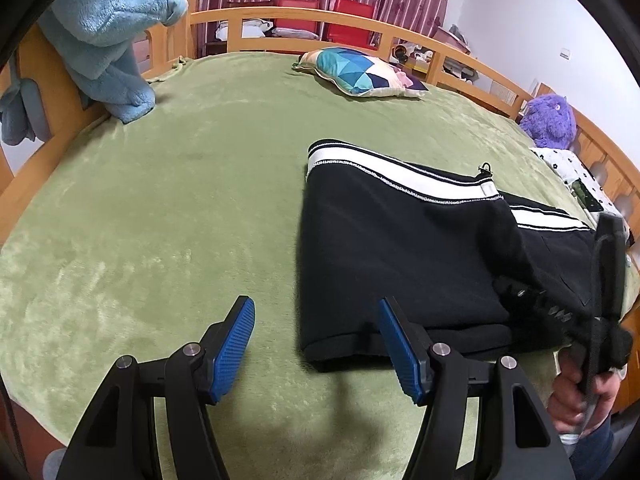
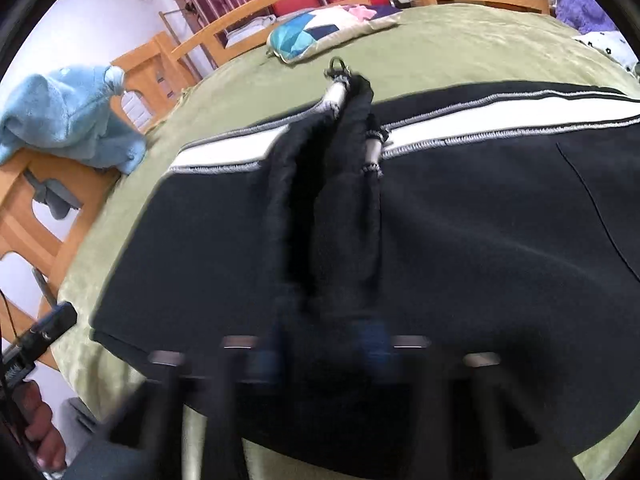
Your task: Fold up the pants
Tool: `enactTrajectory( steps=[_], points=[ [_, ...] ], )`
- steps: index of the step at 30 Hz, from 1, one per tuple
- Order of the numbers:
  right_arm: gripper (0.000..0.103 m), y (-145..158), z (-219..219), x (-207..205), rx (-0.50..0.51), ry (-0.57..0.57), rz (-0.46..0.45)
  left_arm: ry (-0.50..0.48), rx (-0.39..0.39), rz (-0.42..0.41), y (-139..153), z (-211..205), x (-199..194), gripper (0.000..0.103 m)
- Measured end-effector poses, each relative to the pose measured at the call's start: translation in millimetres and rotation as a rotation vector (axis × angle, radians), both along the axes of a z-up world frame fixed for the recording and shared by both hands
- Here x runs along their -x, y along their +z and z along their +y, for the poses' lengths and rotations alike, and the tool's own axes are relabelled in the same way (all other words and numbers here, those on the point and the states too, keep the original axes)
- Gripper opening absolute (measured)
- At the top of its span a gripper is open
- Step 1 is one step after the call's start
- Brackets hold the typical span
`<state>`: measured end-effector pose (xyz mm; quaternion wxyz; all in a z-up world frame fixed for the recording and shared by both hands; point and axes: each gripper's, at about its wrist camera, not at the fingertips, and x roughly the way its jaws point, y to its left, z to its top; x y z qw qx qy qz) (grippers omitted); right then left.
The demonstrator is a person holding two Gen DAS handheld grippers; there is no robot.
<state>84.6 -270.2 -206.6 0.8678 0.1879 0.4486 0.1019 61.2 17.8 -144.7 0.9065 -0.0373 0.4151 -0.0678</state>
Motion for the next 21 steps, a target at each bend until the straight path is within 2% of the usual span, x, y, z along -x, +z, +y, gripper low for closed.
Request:
enactTrajectory(
  steps=[4,7,9,11,13,15,19,21],
  points=[
    [0.018,31.5,-23.9,12.5,-0.05,-0.014,-0.114,0.005,-0.014,-0.016,7.5,-1.9,1.1,0.062],
    [0.018,59.7,-62.7,24.4,-0.036,-0.116,-0.191,-0.003,-0.019,-0.032,13.0,-5.1,0.5,0.062],
    [0.02,56.4,-78.4,23.8,-0.015,-0.123,-0.162,-0.012,-0.007,-0.037,14.2,-9.7,-2.3,0.062],
    [0.031,31.9,-83.9,14.9,0.007,-0.074,-0.04,-0.026,0.011,-0.031,13.0,-19.1,-7.7,0.062],
    [0.034,9.1,-80.5,15.1,0.069,-0.036,0.056,-0.057,0.014,-0.023,10.4,-33.3,-13.4,0.062],
    [0.031,10.0,-78.7,28.7,0.111,-0.027,0.022,-0.084,-0.008,-0.028,7.9,-46.2,-16.7,0.062],
    [0.035,30.1,-74.9,63.3,0.2,-0.092,-0.116,-0.101,-0.044,0.009,-9.4,-61.3,-22.5,0.062],
    [0.035,20.2,-70.0,60.9,0.212,-0.058,-0.086,-0.11,-0.054,0.056,-26.6,-66.4,-24.5,0.062]
  ],
)
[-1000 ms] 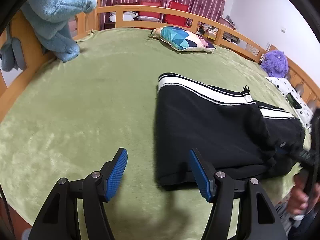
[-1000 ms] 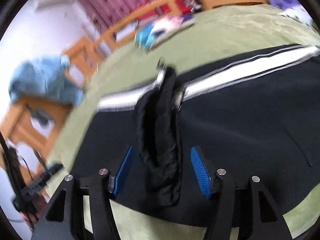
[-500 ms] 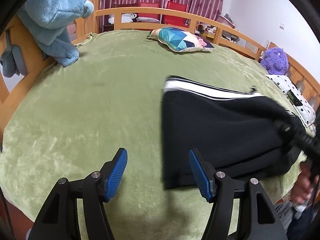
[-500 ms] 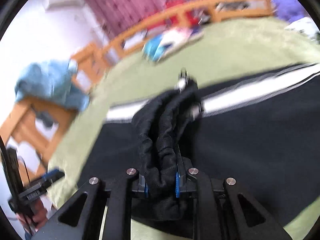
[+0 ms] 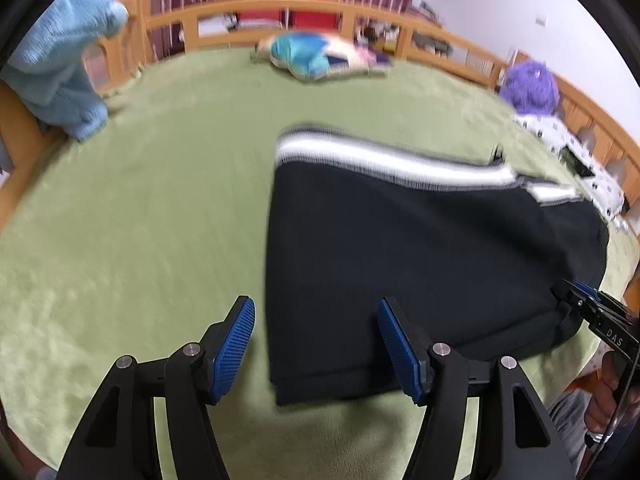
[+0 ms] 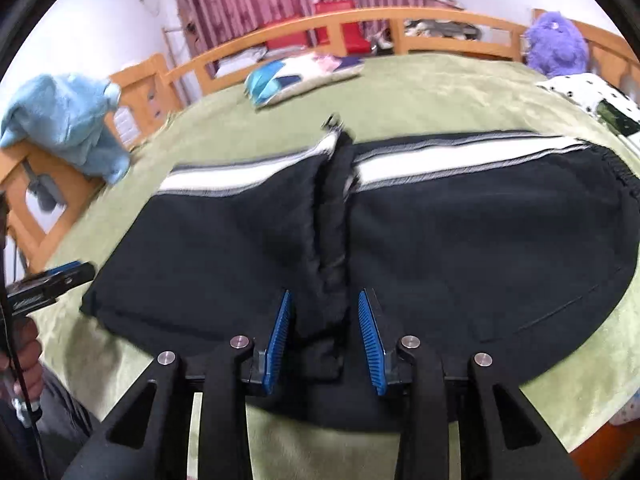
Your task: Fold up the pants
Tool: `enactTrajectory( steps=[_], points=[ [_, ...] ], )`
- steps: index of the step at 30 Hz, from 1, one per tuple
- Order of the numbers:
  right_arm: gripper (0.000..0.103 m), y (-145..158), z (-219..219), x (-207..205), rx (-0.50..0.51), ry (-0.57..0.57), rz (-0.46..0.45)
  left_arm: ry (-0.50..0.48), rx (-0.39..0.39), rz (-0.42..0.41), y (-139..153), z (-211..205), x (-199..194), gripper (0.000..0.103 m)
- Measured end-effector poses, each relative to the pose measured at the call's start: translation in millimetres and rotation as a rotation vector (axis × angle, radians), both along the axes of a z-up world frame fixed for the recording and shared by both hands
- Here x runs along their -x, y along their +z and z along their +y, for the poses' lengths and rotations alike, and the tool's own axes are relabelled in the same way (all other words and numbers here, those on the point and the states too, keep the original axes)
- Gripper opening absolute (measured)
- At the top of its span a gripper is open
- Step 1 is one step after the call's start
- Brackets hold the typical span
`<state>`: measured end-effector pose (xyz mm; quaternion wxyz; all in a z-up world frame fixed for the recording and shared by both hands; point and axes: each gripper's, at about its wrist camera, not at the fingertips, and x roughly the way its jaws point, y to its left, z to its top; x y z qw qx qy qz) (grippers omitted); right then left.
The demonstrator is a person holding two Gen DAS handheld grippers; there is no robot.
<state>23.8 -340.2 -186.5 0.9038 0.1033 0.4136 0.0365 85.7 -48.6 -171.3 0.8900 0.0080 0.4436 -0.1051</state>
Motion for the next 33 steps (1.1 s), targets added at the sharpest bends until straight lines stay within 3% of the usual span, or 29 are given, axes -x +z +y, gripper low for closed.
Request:
enactTrajectory(
  steps=[3,6,8,10,15,20,22,24,25,27,28,30,33],
  points=[
    [0.035,-19.1,2.5,-1.4,0.028,0.014,0.073,-0.022,-0.039,0.085,-29.5,-6.9,2.2,0.063],
    [0.035,-4.8,3.7,6.7,0.066,0.056,0.064,-0.05,-0.027,0.054,-23.2,-0.2,10.3,0.063],
    [0.038,8.0,4.2,10.3,0.088,0.053,0.018,-0.05,0.008,0.051,-13.7,7.2,9.9,0.063],
    [0.049,27.4,0.3,10.8,0.095,0.045,-0.058,-0.031,0.028,0.024,-4.4,14.6,6.7,0.063],
    [0.048,46.9,4.1,-26.4,0.06,0.031,-0.159,0.005,0.044,0.002,0.7,19.3,-6.4,0.063],
    [0.042,36.1,41.7,-71.1,0.076,0.147,-0.174,0.018,0.063,0.007,-2.4,26.7,-14.0,0.063],
    [0.04,18.3,53.1,-85.4,0.131,0.179,-0.132,0.016,0.067,0.007,-4.5,26.9,-16.0,0.063],
    [0.037,-2.8,49.4,-101.5,0.186,0.136,-0.064,0.014,0.064,0.011,-7.8,28.0,-18.4,0.063],
    [0.02,-11.6,41.0,-106.2,0.176,0.102,-0.035,0.016,0.062,0.015,-9.7,28.0,-19.3,0.063],
    [0.0,-21.6,13.9,-112.8,0.067,0.015,0.02,0.014,0.074,0.024,-13.1,28.3,-19.6,0.063],
    [0.0,-22.7,-1.1,-113.2,-0.036,-0.005,0.036,0.008,0.084,0.033,-16.0,28.2,-19.4,0.063],
    [0.0,-20.5,-9.1,-112.1,-0.075,-0.017,0.05,0.002,0.08,0.045,-20.0,27.4,-17.2,0.064],
    [0.0,-14.7,6.8,-98.7,0.056,-0.007,0.045,-0.017,0.073,0.061,-22.9,24.2,-11.6,0.064]
  ],
)
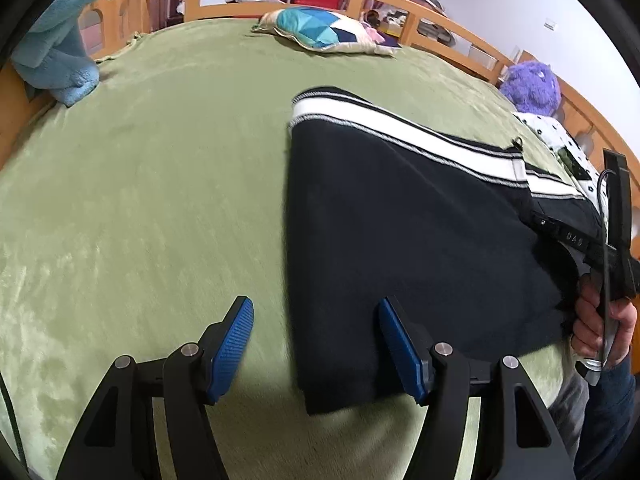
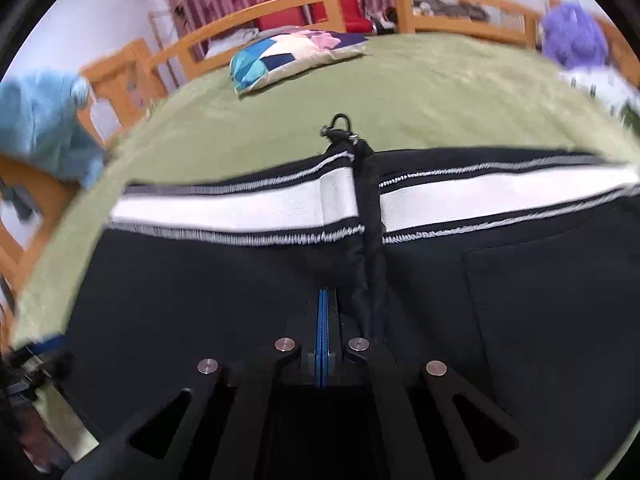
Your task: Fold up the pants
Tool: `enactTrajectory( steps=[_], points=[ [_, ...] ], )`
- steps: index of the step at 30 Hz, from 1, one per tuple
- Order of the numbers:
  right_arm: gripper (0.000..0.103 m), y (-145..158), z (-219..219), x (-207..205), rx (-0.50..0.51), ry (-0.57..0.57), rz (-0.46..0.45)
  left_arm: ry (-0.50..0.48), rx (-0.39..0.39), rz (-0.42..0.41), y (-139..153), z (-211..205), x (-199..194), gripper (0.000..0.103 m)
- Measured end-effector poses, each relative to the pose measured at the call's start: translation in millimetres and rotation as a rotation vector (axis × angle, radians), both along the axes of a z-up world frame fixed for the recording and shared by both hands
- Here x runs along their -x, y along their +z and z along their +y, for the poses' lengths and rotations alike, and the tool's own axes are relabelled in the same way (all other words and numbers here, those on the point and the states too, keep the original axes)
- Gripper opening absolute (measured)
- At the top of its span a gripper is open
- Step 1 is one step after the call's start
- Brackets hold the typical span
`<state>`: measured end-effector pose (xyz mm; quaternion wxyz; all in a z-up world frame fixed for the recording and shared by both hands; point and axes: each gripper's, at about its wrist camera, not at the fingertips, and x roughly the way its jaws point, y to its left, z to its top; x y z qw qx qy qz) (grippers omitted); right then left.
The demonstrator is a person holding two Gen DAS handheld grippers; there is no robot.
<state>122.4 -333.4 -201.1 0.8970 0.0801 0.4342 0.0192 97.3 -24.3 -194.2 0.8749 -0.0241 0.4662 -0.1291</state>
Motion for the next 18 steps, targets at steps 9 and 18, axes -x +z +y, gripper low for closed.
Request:
enactTrajectory(
  steps=[9,18],
  points=[
    [0.024,19.4,7.4,58.3,0.068,0.015,-0.001,-0.007,-0.019,-0.026,17.4,6.1,24.1,0.063],
    [0.059,79.3,-2.1,107.3,0.109,-0.045,-0.079,0.001,-0.039,-0.112,67.9,2.0,54.4,0.063]
  ],
)
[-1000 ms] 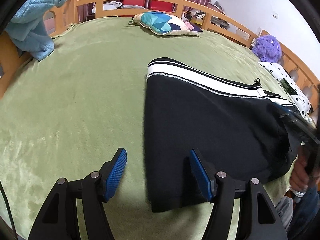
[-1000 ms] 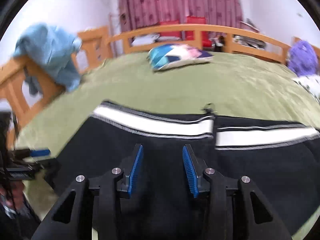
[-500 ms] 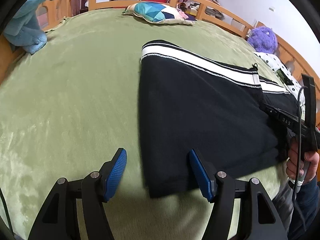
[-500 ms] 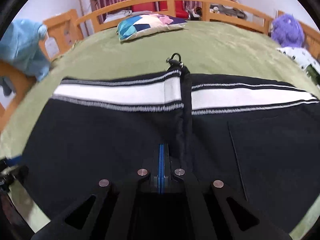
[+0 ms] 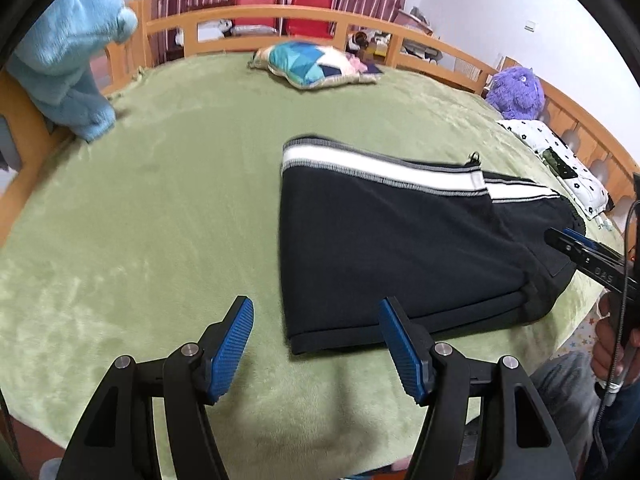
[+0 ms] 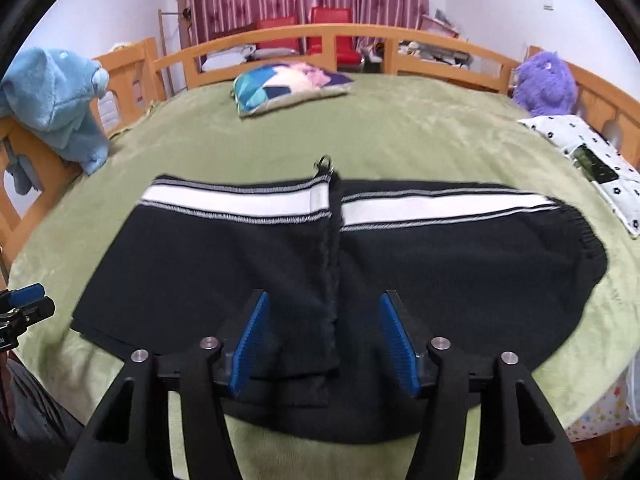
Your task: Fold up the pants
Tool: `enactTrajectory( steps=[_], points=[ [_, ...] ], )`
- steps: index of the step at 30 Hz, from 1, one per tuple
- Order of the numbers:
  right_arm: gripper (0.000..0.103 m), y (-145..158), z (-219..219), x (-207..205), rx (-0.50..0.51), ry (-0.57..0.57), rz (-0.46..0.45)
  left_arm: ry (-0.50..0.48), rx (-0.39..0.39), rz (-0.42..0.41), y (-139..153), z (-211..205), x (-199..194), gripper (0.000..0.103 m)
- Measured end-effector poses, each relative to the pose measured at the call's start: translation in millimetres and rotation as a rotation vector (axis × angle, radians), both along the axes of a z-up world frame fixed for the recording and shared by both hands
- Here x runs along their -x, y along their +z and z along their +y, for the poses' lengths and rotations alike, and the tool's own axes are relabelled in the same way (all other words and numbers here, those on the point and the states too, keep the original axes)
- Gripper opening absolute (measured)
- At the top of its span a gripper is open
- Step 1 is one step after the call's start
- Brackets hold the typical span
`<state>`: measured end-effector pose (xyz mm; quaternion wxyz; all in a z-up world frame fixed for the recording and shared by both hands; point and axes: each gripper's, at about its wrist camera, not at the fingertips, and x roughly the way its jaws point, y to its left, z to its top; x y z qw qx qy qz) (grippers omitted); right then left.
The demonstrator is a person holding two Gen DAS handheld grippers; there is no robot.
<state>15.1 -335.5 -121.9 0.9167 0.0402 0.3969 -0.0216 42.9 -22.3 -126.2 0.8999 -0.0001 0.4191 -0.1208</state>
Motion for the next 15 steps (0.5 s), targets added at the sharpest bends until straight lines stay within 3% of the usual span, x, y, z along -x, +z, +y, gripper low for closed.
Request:
enactTrajectory(
  steps=[10,15],
  points=[
    [0.066,71.5,0.8,22.6,0.04,-0.053,-0.124,0.023,0.018,-0.099,57.5,-16.7,15.2,0.063],
    [0.066,71.3,-2.3,18.6,0.014,-0.049,-0.16,0.037,0.029,-0.118,60.4,-22.9,6.9,0.063]
  ],
)
